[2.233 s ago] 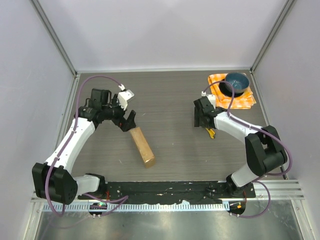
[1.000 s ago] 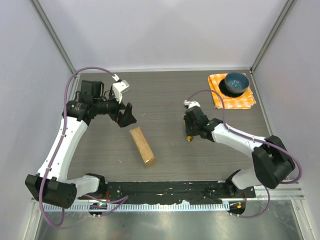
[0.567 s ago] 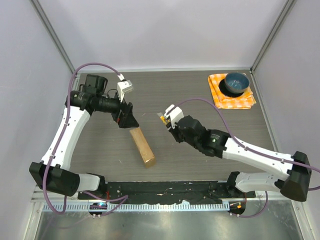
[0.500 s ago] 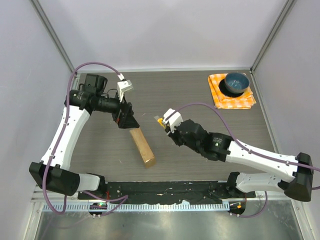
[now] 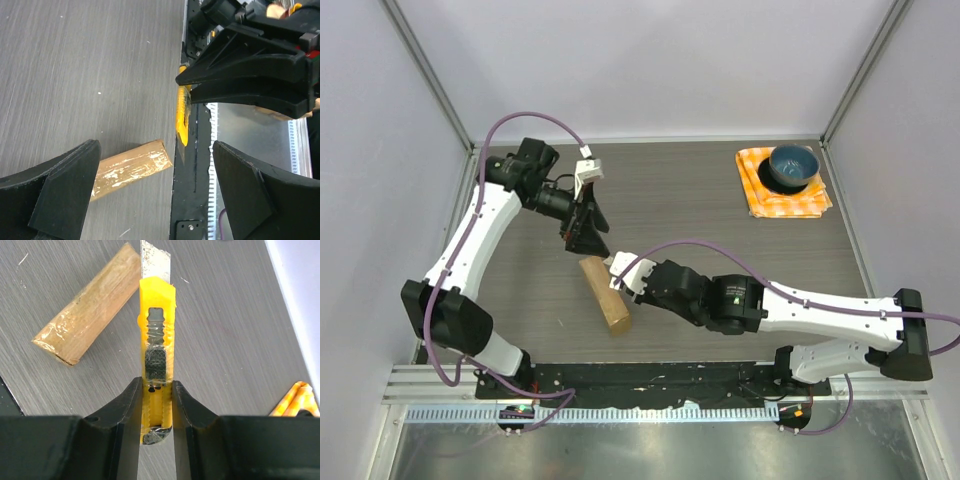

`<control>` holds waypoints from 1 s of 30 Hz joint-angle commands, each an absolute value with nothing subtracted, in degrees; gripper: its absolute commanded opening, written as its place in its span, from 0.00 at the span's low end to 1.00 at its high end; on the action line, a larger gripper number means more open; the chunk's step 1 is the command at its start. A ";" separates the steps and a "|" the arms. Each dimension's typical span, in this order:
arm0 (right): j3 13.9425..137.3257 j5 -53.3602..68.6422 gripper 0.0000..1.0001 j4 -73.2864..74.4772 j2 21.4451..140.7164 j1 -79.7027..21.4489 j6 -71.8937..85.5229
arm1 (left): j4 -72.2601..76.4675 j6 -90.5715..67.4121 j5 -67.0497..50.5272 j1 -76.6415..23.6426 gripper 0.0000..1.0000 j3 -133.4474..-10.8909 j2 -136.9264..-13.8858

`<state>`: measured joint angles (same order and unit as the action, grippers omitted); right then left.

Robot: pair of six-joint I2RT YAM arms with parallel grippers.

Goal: Unpack the express box
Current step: Pick up the knife from the center of the board.

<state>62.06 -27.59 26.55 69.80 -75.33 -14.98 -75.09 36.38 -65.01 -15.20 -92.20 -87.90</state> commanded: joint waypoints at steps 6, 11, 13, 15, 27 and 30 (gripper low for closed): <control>71.80 -29.36 0.01 32.16 72.42 -77.08 -21.00 | -95.27 44.65 -63.90 -19.33 0.96 -91.67 -84.82; 74.17 -30.93 0.01 33.92 74.26 -78.05 -22.67 | -95.27 44.30 -62.76 -21.80 0.96 -90.79 -83.76; 74.53 -31.72 0.01 34.37 74.36 -78.13 -23.64 | -95.27 44.38 -62.49 -22.06 0.97 -90.27 -83.24; 74.97 -32.69 0.01 34.63 74.44 -78.31 -24.43 | -95.27 44.73 -61.44 -22.32 0.96 -89.74 -82.97; 78.13 -36.65 0.01 34.80 76.81 -80.68 -28.47 | -95.27 43.07 -58.54 -26.54 0.82 -89.56 -83.32; 78.75 -37.97 0.01 35.07 77.34 -81.82 -29.18 | -95.27 42.98 -58.62 -26.63 0.75 -90.18 -83.67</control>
